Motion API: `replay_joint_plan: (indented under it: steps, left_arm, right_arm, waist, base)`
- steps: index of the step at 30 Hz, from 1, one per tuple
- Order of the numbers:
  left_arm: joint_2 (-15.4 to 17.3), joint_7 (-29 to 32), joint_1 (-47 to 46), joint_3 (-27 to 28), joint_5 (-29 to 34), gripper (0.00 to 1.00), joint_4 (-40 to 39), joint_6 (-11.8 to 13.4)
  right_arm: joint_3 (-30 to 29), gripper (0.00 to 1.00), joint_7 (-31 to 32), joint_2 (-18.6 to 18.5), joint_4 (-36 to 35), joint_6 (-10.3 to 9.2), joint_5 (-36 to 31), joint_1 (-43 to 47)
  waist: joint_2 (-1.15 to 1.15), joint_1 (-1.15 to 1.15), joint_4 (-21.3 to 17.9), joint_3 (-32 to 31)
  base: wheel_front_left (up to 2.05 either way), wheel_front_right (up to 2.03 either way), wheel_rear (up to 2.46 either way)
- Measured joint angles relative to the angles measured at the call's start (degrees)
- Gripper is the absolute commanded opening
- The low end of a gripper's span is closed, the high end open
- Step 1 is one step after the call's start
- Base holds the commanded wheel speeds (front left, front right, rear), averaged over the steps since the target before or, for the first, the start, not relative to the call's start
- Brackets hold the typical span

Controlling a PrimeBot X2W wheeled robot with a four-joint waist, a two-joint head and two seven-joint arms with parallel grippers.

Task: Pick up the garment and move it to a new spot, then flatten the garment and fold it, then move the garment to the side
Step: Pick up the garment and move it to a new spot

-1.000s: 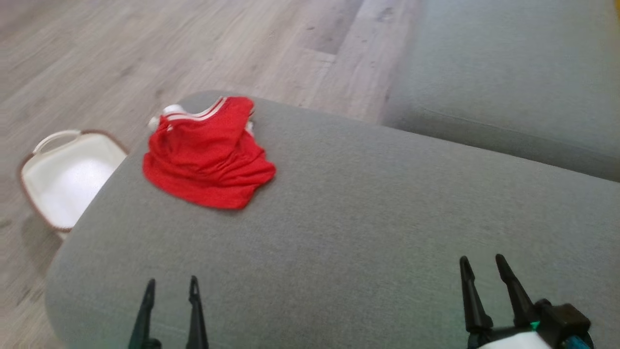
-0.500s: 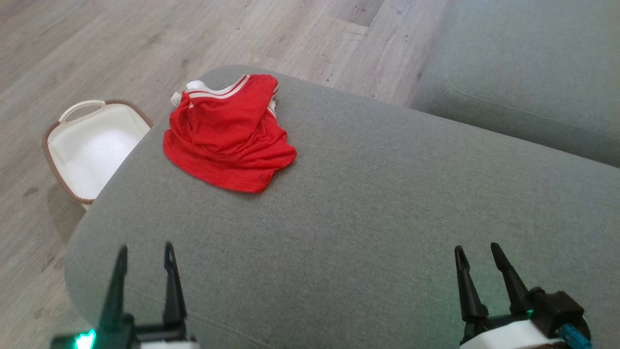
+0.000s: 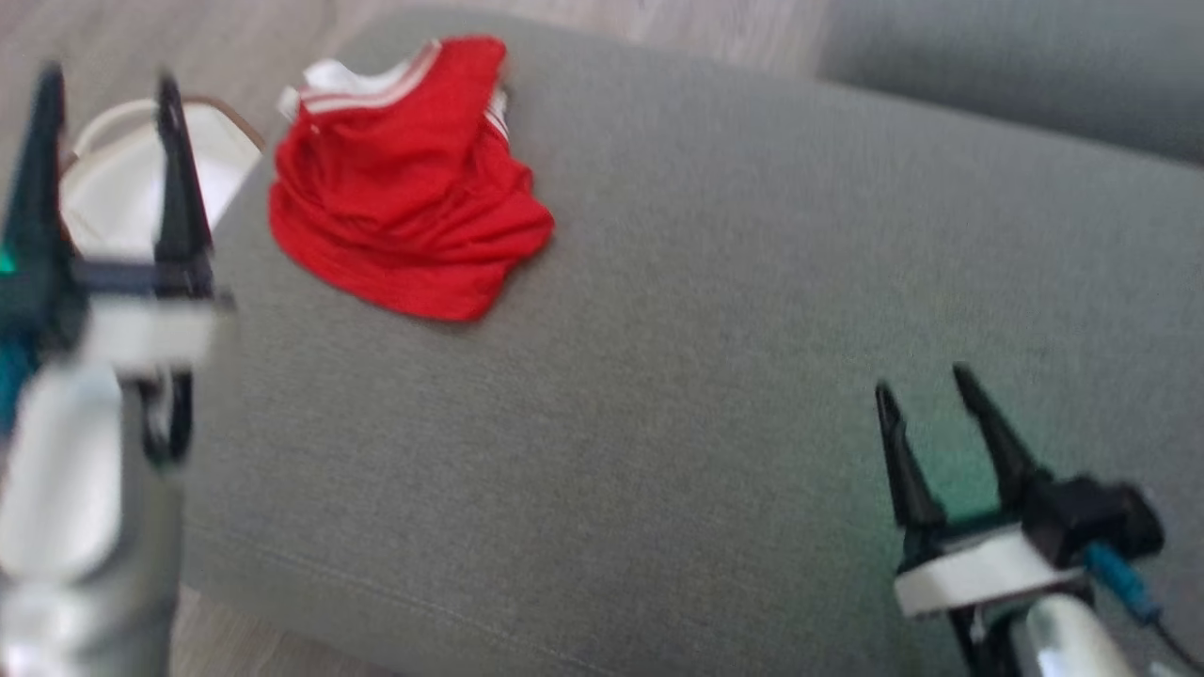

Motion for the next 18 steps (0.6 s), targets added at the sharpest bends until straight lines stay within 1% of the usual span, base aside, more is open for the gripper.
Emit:
replay_joint_plan:
  steps: [1, 2, 3, 4, 5, 8, 10, 13, 16, 18]
  left_arm:
    - [0.18, 0.37, -3.25, -0.14, -0.49, 1.0, 3.07, -0.76]
    - [0.18, 0.37, -3.25, -0.14, -0.49, 1.0, 3.07, -0.76]
    - [0.51, 0.92, -6.55, -0.56, -0.57, 1.0, 6.28, -1.44]
    - [0.74, 2.16, -13.07, -0.96, -0.99, 1.0, 12.26, -2.38]
    - [0.74, 2.36, -16.19, -1.12, -1.42, 1.0, 15.05, -2.75]
    - [0.42, 4.16, -25.62, -0.99, -3.37, 1.0, 24.68, -3.25]
    - [-0.07, 6.5, -30.91, 0.32, -5.97, 1.0, 31.47, -3.49]
    - [0.23, 9.85, -35.81, 2.15, -7.94, 1.0, 41.1, -3.49]
    - [1.05, 13.46, -38.3, 4.44, -10.53, 1.0, 49.56, -3.45]
    - [2.01, 15.99, -39.2, 5.43, -11.35, 1.0, 54.15, -3.0]
  right_arm:
    - [0.0, 1.0, 0.0, -0.57, -0.43, 0.0, -0.16, -1.23]
    - [0.0, 1.0, 0.0, -0.57, -0.43, 0.0, -0.16, -1.23]
    - [0.26, 1.0, 0.0, -1.32, -0.83, 0.0, -0.62, -2.28]
    - [0.88, 1.0, 0.0, -2.94, -1.65, 0.0, -1.86, -3.93]
    - [1.4, 1.0, 0.0, -3.85, -2.03, 0.0, -2.4, -4.6]
    - [2.63, 1.0, 0.09, -5.91, -3.8, 0.0, -3.13, -6.26]
    - [3.69, 1.0, 0.82, -6.97, -5.64, 0.0, -3.38, -7.71]
    - [5.56, 1.0, 2.79, -8.0, -8.77, 0.0, -3.63, -10.27]
    - [7.13, 1.0, 4.36, -8.69, -11.47, 0.0, -3.59, -12.17]
    - [7.84, 1.0, 5.36, -9.04, -12.76, 0.0, -3.52, -12.93]
  waist:
    - [0.0, 0.0, -0.36, 1.16]
    - [0.0, 0.0, -0.36, 1.16]
    - [0.0, 0.0, -0.71, 2.34]
    - [0.0, 0.0, -1.44, 4.81]
    - [0.0, 0.01, -1.77, 6.05]
    - [0.0, 0.01, -2.72, 9.83]
    - [0.0, 0.01, -3.38, 12.32]
    - [0.0, 0.01, -4.6, 15.79]
    - [0.0, 0.0, -6.16, 18.76]
    - [0.0, 0.0, -7.37, 20.45]
  base:
    - [0.0, 0.0, 0.0]
    - [0.0, 0.0, 0.0]
    - [0.0, 0.0, 0.0]
    - [0.0, 0.0, 0.0]
    - [0.0, 0.0, 0.0]
    - [0.0, 0.0, 0.0]
    - [0.0, 0.0, 0.0]
    - [0.0, 0.0, 0.0]
    - [0.0, 0.0, 0.0]
    - [0.0, 0.0, 0.0]
